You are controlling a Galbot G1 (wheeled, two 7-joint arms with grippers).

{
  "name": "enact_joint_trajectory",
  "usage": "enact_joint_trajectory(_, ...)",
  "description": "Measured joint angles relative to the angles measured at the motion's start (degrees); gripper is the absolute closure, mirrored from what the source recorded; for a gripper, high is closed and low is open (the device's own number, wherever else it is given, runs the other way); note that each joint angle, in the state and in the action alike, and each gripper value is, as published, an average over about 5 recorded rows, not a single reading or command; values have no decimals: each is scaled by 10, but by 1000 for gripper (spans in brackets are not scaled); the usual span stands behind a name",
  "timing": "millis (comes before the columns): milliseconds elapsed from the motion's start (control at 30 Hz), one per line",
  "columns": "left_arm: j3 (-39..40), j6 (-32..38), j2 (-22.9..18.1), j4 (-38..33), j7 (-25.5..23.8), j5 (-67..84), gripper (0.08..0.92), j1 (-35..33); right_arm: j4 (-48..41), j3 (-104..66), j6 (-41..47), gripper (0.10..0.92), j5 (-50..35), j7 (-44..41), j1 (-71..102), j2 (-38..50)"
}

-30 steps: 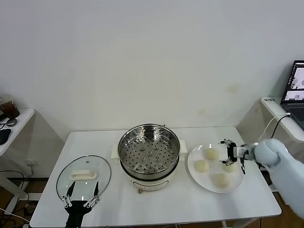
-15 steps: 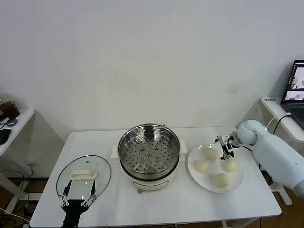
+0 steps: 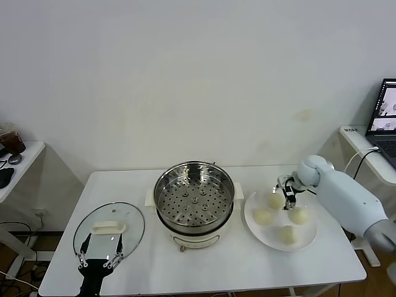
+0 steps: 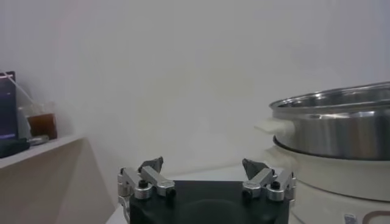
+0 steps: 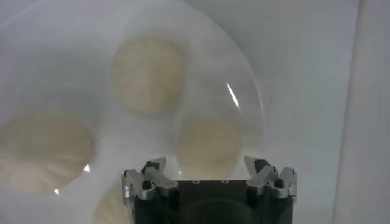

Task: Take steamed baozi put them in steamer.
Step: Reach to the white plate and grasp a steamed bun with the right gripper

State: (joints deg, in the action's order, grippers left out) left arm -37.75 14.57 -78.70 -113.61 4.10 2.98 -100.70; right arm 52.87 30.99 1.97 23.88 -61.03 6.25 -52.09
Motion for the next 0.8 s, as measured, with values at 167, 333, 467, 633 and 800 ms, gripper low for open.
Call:
enact_joint_trajectory(167, -3, 3, 0, 2, 0, -1, 177, 1, -17, 1, 4, 277, 3, 1, 0, -13)
enact_joint_trajectory(333, -5, 7, 0, 4, 0, -2, 177, 2, -25, 1, 8, 350, 6, 1, -2, -20)
enact_joint_trajectory(467, -6, 9, 0, 5, 0, -4, 177, 1, -26, 3, 9, 412, 6, 1, -5, -22)
enact_joint_trajectory(633, -6, 12, -1, 4, 0, -5, 177, 0, -25, 5, 11, 477, 5, 1, -7, -23)
enact_joint_trajectory(800, -7, 15, -2, 4, 0, -6, 177, -3, -21, 6, 12, 529, 1, 1, -9, -20)
